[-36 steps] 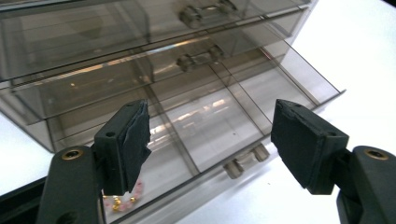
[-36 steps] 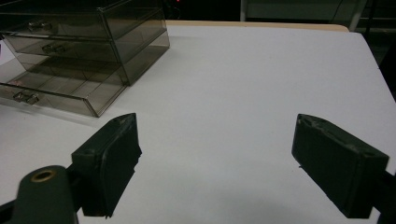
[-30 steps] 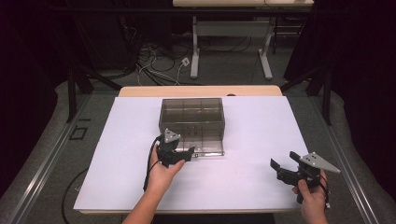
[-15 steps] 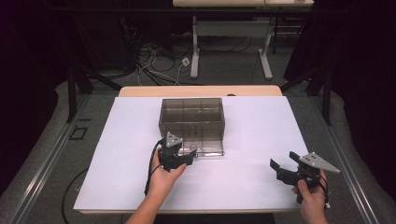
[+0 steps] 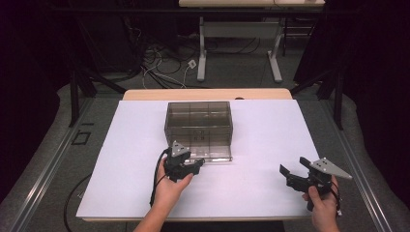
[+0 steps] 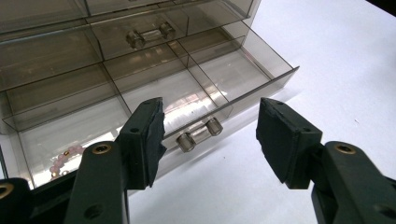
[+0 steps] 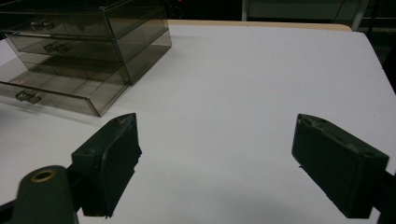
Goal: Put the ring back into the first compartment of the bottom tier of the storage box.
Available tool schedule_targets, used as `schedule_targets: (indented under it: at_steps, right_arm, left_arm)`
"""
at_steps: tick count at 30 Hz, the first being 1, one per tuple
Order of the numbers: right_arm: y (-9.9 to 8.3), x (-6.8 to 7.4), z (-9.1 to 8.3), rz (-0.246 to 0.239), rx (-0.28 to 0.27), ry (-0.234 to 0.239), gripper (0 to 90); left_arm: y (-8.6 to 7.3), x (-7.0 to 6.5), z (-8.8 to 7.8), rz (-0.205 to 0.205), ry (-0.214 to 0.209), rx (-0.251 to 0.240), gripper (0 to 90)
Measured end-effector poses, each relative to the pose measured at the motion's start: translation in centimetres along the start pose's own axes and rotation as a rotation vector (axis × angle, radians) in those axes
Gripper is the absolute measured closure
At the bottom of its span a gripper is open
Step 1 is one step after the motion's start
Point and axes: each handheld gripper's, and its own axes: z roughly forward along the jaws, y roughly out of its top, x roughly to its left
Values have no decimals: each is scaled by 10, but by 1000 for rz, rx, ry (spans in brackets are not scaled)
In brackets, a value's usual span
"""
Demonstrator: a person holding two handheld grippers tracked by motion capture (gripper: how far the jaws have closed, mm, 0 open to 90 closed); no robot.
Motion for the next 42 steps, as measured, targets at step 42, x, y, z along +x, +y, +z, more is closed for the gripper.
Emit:
schedule_targets:
  at_steps: [42]
  right_arm:
    - [1, 0, 0, -1, -7, -1, 144]
  left_arm:
    - [-18, -5, 11, -92, -21, 97, 698]
